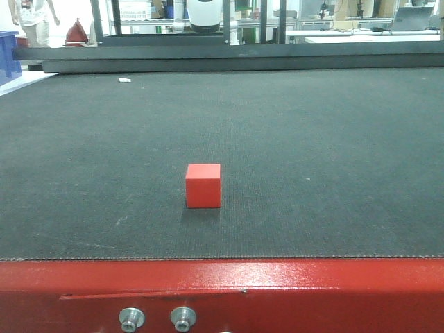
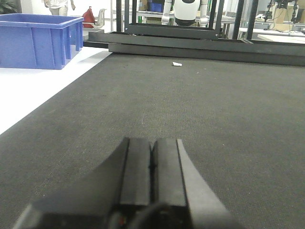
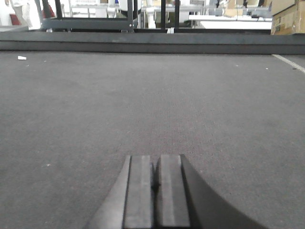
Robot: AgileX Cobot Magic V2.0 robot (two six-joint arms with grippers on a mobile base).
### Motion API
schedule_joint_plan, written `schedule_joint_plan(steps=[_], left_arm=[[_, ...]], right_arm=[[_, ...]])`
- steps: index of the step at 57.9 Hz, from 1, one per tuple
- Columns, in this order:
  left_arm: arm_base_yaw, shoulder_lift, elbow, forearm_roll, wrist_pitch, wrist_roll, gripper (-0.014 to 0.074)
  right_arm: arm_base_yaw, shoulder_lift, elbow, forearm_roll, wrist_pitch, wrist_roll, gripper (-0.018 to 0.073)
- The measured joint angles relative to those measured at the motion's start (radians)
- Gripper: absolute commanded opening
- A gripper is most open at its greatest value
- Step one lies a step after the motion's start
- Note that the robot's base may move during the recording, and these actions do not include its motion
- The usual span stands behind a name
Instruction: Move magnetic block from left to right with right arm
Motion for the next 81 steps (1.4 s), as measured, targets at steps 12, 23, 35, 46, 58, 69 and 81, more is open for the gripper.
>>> schedule_joint_plan(steps=[12,23,35,46,58,69,81], left_arm=[[0.000,0.000,0.000,0.000,0.000,0.000,-0.0126],[0.000,0.000,0.000,0.000,0.000,0.000,-0.0126],[0.000,0.000,0.000,0.000,0.000,0.000,-0.0126],[0.000,0.000,0.000,0.000,0.000,0.000,-0.0126],[0.000,0.000,0.000,0.000,0.000,0.000,-0.0126],[0.000,0.000,0.000,0.000,0.000,0.000,-0.0126],[0.000,0.000,0.000,0.000,0.000,0.000,-0.0126]], right_arm=[[0.000,0.061,-0.153,0.000,0.201,0.000,0.0069],[0.000,0.216,-0.237,0.032,0.248,0.000,0.0069],[0.011,0.414,-0.332,0.043,0.332,0.007,0.0070],[0.106,0.608,-0.423,0.043,0.410,0.060,0.0356],[0.215,0.779,-0.523,0.033,0.465,0.226,0.0636],[0.304,0.972,-0.663,-0.038,0.620,0.428,0.0636],[0.433,1.180,-0.854,-0.058,0.751,0.554,0.0636]])
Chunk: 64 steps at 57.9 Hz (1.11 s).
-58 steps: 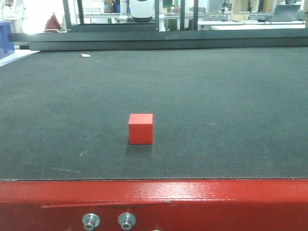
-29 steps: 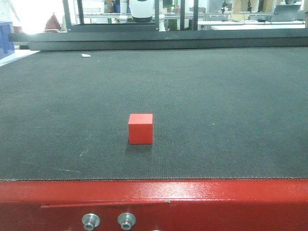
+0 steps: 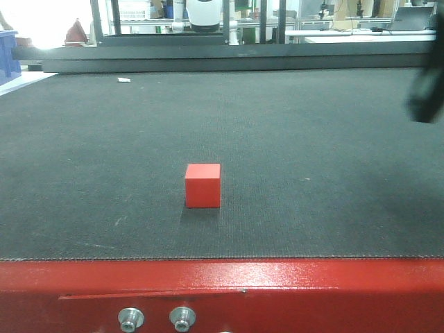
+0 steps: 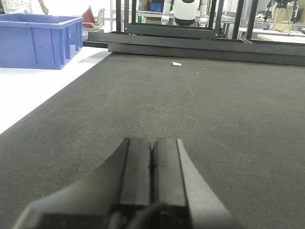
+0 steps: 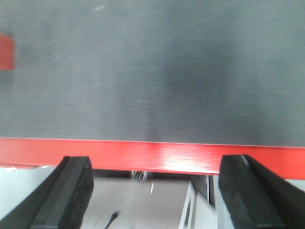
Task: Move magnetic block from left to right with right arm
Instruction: 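Lower the open right gripper over the red cube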
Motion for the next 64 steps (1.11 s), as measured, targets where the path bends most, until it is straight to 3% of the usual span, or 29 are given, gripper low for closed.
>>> schedule_joint_plan(steps=[15,31,64], left_arm=[[0.000,0.000,0.000,0.000,0.000,0.000,-0.0126],[0.000,0.000,0.000,0.000,0.000,0.000,-0.0126],[0.000,0.000,0.000,0.000,0.000,0.000,-0.0126]], right_arm=[[0.133,0.280,-0.238,0.000,0.065,0.078,0.0636],[0.219,0.536,-0.476,0.000,0.107,0.095,0.0636],[0.255,0.877,-0.841,0.013,0.229,0.148,0.0636]])
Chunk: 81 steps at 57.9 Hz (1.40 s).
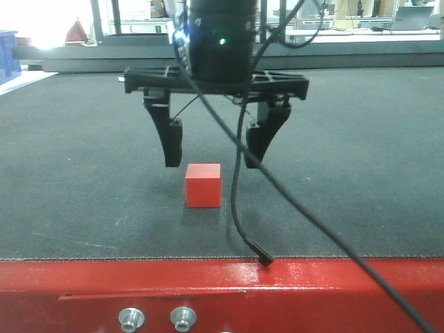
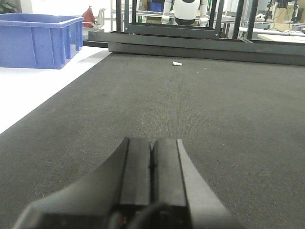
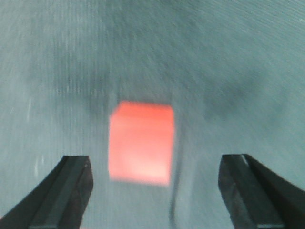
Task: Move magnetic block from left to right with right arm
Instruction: 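Lower the open right gripper over the red cube, then close the right gripper on the red cube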
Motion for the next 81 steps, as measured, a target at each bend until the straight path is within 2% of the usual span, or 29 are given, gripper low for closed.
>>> schedule_joint_plan(steps=[19,37,43,51,57,81], left_arm=[[0.000,0.000,0.000,0.000,0.000,0.000,-0.0126],[0.000,0.000,0.000,0.000,0.000,0.000,-0.0126],[0.000,0.000,0.000,0.000,0.000,0.000,-0.0126],[0.000,0.000,0.000,0.000,0.000,0.000,-0.0126],[0.000,0.000,0.000,0.000,0.000,0.000,-0.0126],[0.000,0.000,0.000,0.000,0.000,0.000,-0.0126]], right_arm=[[0.000,0.099,-0.060,0.000,0.018,0.005,0.0636],[0.006,0.108,-0.060,0.000,0.020,0.032,0.0629],[0.009,0.108,-0.060,0.000,0.020,0.034,0.0572],[0.011,0.108,-0.060,0.000,0.023,0.034,0.0403],[0.011,0.108,-0.060,0.000,0.023,0.035,0.0339],[0.011,0.051,-0.060,-0.004,0.030,0.015,0.0329]])
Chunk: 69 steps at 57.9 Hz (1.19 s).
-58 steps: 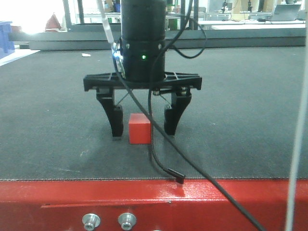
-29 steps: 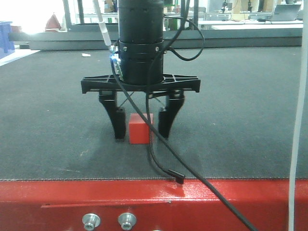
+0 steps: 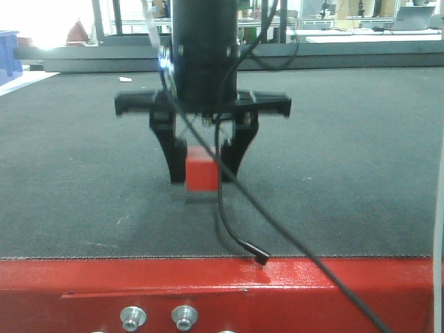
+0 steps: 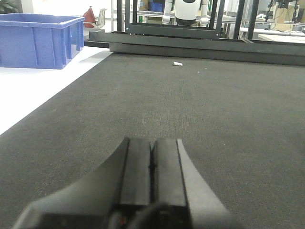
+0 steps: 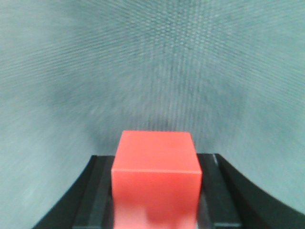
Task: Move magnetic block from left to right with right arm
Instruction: 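Close the right gripper on the red cube, then lift the red cube with the right gripper and raise it away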
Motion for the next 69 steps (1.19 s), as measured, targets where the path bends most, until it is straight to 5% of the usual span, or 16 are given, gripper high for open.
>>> schedule_joint_plan(steps=[23,69], left_arm=[[0.000,0.000,0.000,0.000,0.000,0.000,-0.0126],[0.000,0.000,0.000,0.000,0.000,0.000,-0.0126]], right_arm=[[-0.054,-0.247,0.175,-0.009,-0.036,-0.305,0.0329],[-0.540,-1.129,1.236,-0.014,-0.842,-0.632,0.0329]])
